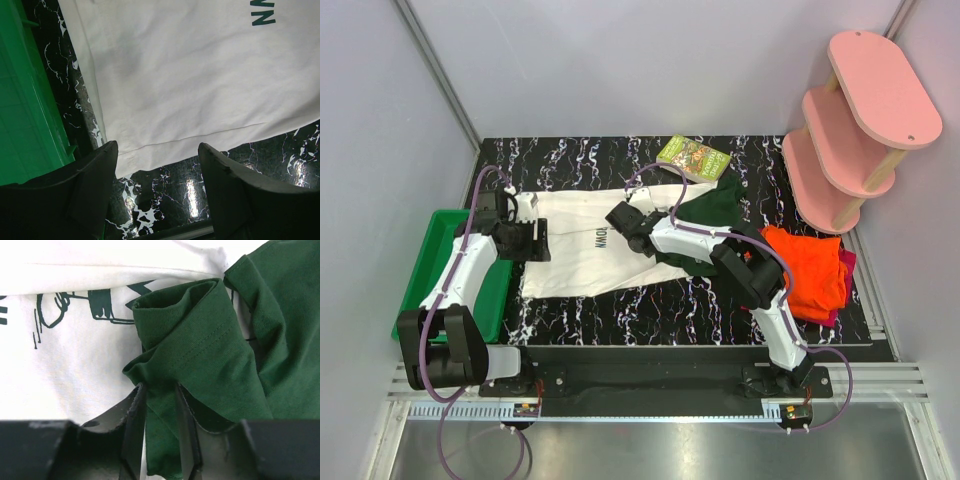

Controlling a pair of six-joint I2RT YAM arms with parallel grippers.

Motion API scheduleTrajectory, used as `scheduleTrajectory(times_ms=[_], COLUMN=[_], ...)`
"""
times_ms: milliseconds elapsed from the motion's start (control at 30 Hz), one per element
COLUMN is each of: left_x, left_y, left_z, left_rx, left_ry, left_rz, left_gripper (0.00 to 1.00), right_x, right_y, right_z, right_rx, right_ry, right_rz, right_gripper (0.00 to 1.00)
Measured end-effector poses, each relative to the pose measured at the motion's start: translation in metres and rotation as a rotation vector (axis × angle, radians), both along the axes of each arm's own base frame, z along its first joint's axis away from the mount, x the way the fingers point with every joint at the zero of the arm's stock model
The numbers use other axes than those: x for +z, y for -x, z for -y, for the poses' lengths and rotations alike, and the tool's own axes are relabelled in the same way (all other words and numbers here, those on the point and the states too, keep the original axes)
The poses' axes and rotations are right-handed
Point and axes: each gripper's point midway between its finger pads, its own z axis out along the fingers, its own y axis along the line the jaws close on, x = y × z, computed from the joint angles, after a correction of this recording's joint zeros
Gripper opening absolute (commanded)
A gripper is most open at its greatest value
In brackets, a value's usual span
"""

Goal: Fold and stack the t-shirts
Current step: Fold the tshirt

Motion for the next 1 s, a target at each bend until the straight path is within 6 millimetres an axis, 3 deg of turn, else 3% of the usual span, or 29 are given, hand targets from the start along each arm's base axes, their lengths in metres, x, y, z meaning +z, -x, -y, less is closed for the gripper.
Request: scheduleTrajectory(times_ms=[667,1000], left_x=[0.000,-0.005], left_y=[0.000,0.000], left_z=[0.000,0.000], left_rx=[0.000,0.000], left_ry=[0.000,0.002], left_rz=[0.000,-0.021], left_gripper=[0.70,0.70], right_x=[0.018,0.002], right_y=[-0.010,-0.010], right_z=[-0.014,-0.015], right_rx=[0.014,0.019], right_ry=[-0.039,-0.018], right_rz=[0.033,0.010], right_gripper=[0.42,0.43])
